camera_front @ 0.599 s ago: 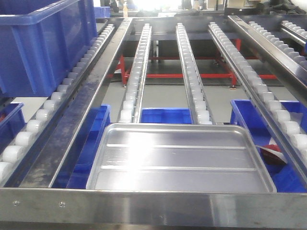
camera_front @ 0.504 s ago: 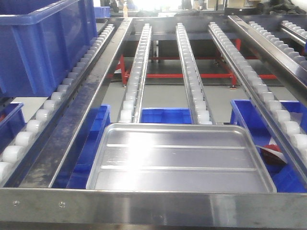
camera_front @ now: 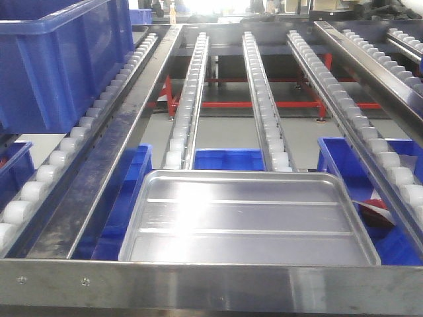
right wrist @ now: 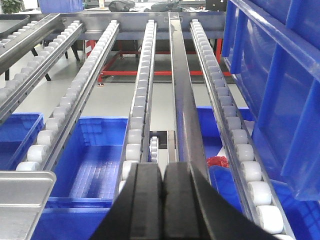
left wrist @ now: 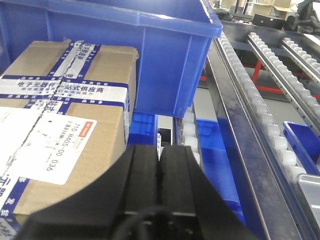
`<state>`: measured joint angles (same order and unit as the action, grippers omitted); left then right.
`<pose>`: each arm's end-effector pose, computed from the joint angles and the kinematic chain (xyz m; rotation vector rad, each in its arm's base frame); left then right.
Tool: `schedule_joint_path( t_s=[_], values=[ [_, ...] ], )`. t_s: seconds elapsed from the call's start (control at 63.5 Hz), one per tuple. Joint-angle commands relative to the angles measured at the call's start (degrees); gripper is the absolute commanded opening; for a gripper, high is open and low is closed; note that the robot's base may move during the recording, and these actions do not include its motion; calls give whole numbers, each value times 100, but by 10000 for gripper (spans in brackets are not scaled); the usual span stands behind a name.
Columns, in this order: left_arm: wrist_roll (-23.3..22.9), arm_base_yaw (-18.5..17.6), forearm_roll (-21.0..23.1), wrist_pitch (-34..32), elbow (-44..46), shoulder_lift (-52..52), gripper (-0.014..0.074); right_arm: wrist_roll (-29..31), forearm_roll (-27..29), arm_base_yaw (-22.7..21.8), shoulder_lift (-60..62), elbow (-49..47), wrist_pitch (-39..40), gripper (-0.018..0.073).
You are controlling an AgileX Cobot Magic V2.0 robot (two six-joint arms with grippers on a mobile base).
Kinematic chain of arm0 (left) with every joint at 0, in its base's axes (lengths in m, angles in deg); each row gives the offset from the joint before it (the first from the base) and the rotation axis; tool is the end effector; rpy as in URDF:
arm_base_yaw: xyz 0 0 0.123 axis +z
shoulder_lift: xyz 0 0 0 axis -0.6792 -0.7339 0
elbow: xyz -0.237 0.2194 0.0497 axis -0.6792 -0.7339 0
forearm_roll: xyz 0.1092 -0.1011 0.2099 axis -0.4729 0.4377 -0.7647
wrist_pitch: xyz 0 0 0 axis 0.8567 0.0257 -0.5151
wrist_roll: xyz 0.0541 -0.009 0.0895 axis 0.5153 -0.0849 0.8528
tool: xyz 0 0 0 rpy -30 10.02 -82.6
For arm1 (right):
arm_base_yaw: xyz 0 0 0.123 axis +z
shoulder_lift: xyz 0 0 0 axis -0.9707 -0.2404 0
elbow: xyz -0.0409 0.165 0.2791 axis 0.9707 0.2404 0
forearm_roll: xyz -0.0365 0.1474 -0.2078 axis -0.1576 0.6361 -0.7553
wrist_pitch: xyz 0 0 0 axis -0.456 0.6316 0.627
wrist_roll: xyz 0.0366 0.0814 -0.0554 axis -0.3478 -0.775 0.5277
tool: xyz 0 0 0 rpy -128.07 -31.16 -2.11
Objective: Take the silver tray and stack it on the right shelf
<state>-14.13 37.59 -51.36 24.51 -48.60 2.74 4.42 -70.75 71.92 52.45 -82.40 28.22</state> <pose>0.0341 -0.0033 0.1976 -0.0077 1.5623 -0.1536 0.0345 -0.0022 0.1952 0.0941 1.5868 -0.0156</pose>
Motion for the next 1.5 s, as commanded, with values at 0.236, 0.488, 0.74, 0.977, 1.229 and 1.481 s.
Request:
schedule_joint_path(
  t_s=[0.236,0.488,0.74,0.977,1.229,1.481],
  values=[
    [-19,-20,39,-1551,-29,80,-93,48,2,-34,122,-109,498,49],
    [-19,-52,39,475,1902,-278,-93,48,2,-34,122,-109,498,49],
    [28,-443,413,2712,3679,-1679,-90,48,2,-34,122,-109,498,49],
    [1468,-1547,1325,3249,4421,-3231,97,48,2,-34,122,-109,498,49],
    [1468,-2796,1325,3285,4947,-4755,293,48,2,-34,122,-109,498,49],
    [1481,-4454,1280,3078,5622,-6180,272,48,2,-34,122,-109,498,49]
  ],
)
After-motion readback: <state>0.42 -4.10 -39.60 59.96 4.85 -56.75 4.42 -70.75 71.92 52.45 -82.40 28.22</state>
